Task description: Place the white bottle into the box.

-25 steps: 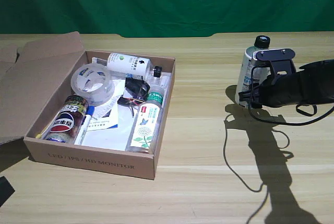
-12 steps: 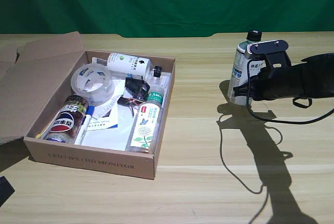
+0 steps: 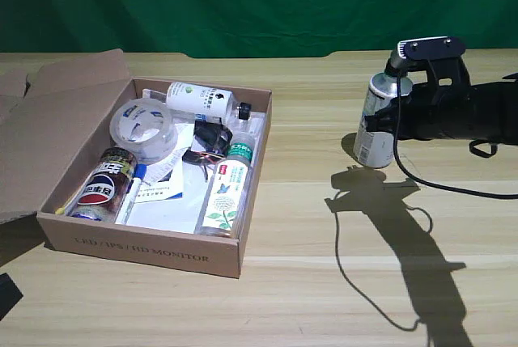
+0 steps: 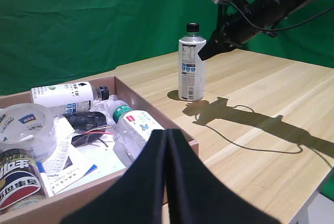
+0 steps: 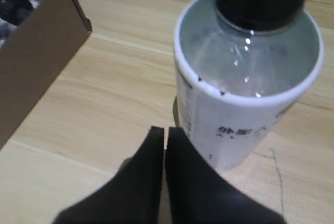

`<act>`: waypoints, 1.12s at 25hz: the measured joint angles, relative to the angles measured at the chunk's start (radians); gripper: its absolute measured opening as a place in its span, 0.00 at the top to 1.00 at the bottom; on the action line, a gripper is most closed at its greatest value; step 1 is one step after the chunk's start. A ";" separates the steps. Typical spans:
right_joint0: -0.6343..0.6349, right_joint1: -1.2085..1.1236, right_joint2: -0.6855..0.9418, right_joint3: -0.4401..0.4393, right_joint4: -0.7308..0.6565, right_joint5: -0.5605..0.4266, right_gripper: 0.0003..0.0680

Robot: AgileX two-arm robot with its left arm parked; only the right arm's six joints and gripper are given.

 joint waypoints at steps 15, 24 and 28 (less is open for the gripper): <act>0.002 -0.066 0.020 0.046 0.128 0.018 0.37; 0.002 -0.066 0.020 0.122 0.031 0.019 0.00; 0.002 -0.066 0.019 0.125 -0.034 0.019 0.00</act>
